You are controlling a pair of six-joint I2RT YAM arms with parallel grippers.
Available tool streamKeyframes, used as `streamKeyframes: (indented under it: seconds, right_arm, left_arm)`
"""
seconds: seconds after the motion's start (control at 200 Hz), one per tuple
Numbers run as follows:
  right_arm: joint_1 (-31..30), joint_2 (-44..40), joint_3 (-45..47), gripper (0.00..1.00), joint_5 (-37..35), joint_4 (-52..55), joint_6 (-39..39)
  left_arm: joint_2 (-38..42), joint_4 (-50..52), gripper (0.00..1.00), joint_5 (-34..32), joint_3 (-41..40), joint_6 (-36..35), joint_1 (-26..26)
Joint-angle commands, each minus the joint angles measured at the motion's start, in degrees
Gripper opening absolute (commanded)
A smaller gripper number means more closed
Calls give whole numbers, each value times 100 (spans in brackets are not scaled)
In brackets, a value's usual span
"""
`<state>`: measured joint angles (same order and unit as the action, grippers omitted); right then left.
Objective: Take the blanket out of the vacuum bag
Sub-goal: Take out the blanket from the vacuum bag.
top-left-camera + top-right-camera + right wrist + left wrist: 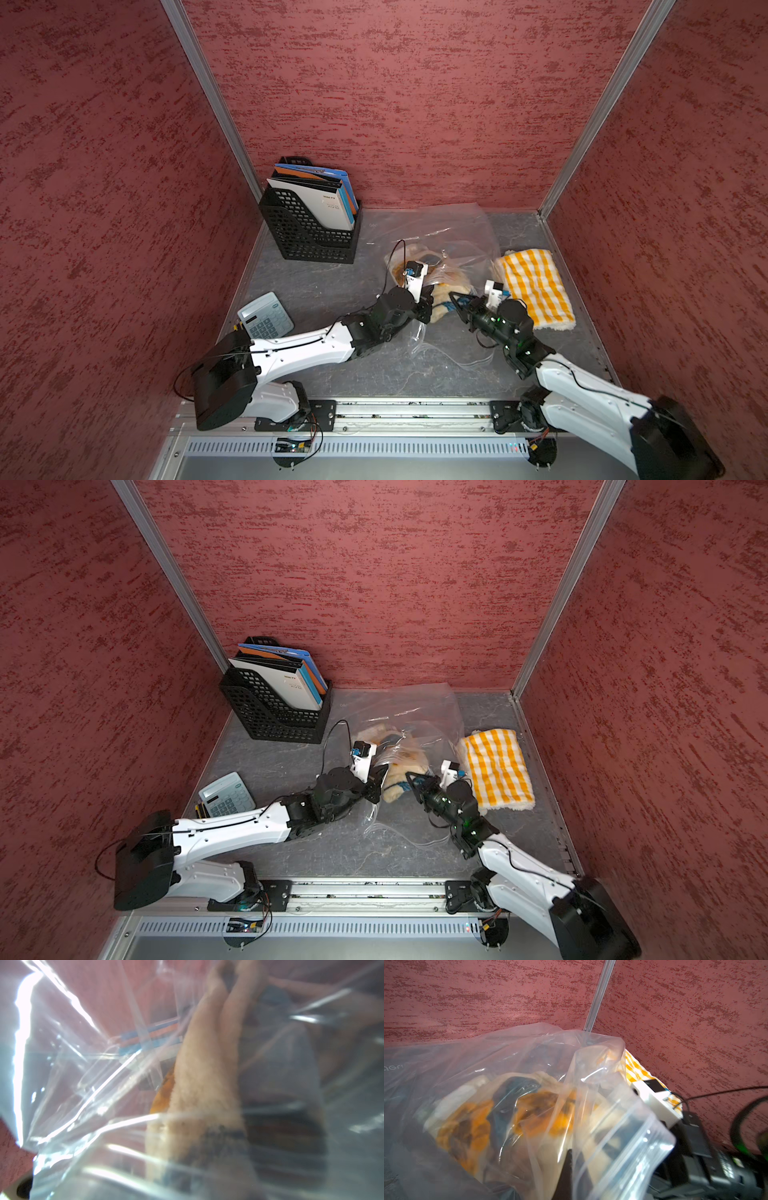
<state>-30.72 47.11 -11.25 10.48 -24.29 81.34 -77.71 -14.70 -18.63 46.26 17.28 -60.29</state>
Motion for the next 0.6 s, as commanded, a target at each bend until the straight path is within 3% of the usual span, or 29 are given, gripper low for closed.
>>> streamKeyframes:
  seconds: [0.0,0.14,0.306,0.596]
  right_arm:
    - [5,-1220,203,0,-57,1800,-318]
    - [-2,-2210,108,0,19,2834,-518]
    - [4,-2485,-508,0,541,3320,-1110]
    - [1,-2876,-1607,0,613,4266,-1734]
  left_arm:
    - [-92,-72,0,-218,108,20,71]
    - [-271,-33,0,-273,159,115,172]
    - [-467,-33,0,-232,214,256,368]
    - [-699,35,0,-228,339,393,609]
